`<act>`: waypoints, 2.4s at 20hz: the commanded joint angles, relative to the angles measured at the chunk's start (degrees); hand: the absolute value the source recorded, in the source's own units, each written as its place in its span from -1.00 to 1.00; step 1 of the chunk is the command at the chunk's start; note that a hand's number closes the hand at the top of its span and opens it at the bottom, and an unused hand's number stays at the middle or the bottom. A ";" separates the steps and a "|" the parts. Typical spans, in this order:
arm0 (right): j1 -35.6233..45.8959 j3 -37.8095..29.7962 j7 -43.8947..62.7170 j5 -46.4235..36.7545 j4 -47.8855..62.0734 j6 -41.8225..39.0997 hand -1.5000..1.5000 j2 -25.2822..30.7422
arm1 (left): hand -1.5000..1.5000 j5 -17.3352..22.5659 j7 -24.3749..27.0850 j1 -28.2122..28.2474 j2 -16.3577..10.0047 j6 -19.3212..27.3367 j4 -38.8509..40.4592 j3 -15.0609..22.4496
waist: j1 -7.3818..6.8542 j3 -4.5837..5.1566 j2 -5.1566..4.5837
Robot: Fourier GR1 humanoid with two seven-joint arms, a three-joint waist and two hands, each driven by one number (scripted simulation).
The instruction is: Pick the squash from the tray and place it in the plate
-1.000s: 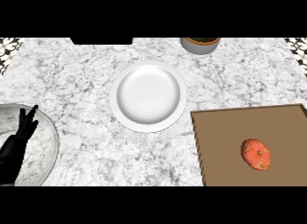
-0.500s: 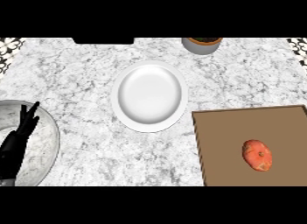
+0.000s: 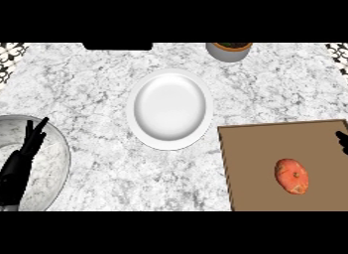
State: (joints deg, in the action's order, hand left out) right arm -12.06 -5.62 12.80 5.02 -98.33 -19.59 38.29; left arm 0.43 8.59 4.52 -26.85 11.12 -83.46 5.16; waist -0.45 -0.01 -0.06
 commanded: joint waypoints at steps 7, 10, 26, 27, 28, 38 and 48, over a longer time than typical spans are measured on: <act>8.76 3.55 -5.97 -9.33 13.49 -5.91 -1.00 -4.60 | 0.00 -1.28 -0.36 -3.83 1.54 -3.95 3.66 -4.12 | 0.32 0.00 -0.05; 5.70 1.86 -6.42 -10.79 10.66 -7.71 -1.00 -6.48 | 0.00 -3.88 0.08 1.86 2.88 -4.15 -1.77 -4.43 | 0.37 0.01 0.10; 10.37 0.74 -10.42 -20.77 19.84 -10.61 -1.00 -12.10 | 0.00 -7.81 0.71 -0.12 7.08 -9.18 0.38 -10.07 | 0.48 0.02 0.09; 12.61 1.55 -15.43 -23.13 26.26 -9.34 -1.00 -11.81 | 0.00 -9.44 -2.75 -0.80 6.90 -7.79 -2.11 -9.01 | 0.36 0.00 0.07; 10.40 3.06 -15.97 -25.07 25.06 -7.18 -1.00 -13.69 | 0.00 -7.29 -1.45 1.25 6.15 -9.75 -2.61 -11.02 | 0.34 0.00 0.09; 12.03 1.73 -18.22 -26.70 24.23 -5.12 1.00 -17.23 | 0.00 -11.36 -1.96 1.68 10.56 -9.09 -4.62 -10.14 | 0.35 0.01 0.09; 38.36 6.12 -15.80 -48.86 41.08 7.75 1.00 -5.69 | 0.00 -10.02 -2.22 -3.15 8.40 -13.04 -3.02 -9.26 | -5.26 -0.20 -1.40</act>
State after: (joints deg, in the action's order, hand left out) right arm 18.30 -1.13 -3.35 -36.53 -63.01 -16.84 29.65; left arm -10.22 6.44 2.32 -17.62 -0.33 -86.22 -4.17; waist -3.96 0.00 -0.95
